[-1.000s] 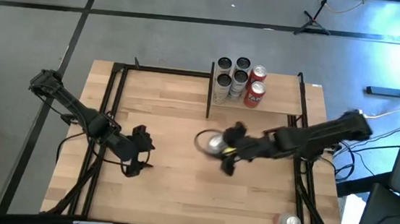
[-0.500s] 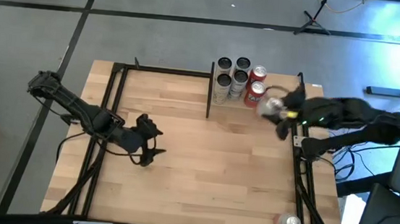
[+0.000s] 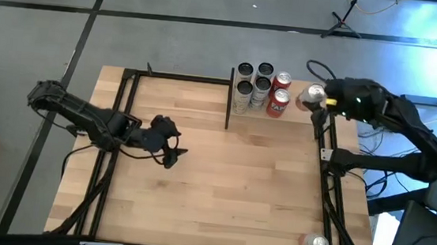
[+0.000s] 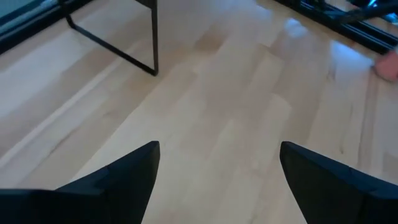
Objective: Place canned beverage on shelf
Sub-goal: Put the top orange white soda can on the shelf
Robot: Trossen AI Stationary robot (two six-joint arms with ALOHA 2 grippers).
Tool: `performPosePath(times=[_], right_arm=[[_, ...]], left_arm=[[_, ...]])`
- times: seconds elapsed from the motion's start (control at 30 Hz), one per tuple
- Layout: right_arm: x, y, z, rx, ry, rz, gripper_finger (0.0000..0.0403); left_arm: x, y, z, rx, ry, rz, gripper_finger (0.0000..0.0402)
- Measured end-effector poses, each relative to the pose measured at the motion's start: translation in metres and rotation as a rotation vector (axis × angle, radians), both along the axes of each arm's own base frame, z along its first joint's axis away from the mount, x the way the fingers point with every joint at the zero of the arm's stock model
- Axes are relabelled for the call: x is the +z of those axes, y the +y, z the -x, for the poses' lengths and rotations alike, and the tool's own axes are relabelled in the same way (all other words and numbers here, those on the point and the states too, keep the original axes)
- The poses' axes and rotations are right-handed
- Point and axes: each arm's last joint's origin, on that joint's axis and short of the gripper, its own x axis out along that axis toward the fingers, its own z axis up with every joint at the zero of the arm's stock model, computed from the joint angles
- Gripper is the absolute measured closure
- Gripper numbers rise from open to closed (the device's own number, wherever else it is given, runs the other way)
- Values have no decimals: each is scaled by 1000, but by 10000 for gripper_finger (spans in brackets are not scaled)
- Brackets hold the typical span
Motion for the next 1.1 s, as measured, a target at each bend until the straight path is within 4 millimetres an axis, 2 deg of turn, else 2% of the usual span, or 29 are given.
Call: performPosePath(times=[0.17,0.5,0.8,1.1], right_arm=[[-5,-24,-7,-16,36,-59,140],[-11,-78,-6,-106,-26,-139,140],[-58,-105,1,-126,-76,-237,140],[-90,-112,-2,-125,-50,-265,140]], left_arm=[[-1,9,-3,-106,53,-25,72],[-2,22,-4,-138,90,-66,72],[-2,24,-5,-151,100,-84,72],[-2,24,-5,-167,105,-101,72]])
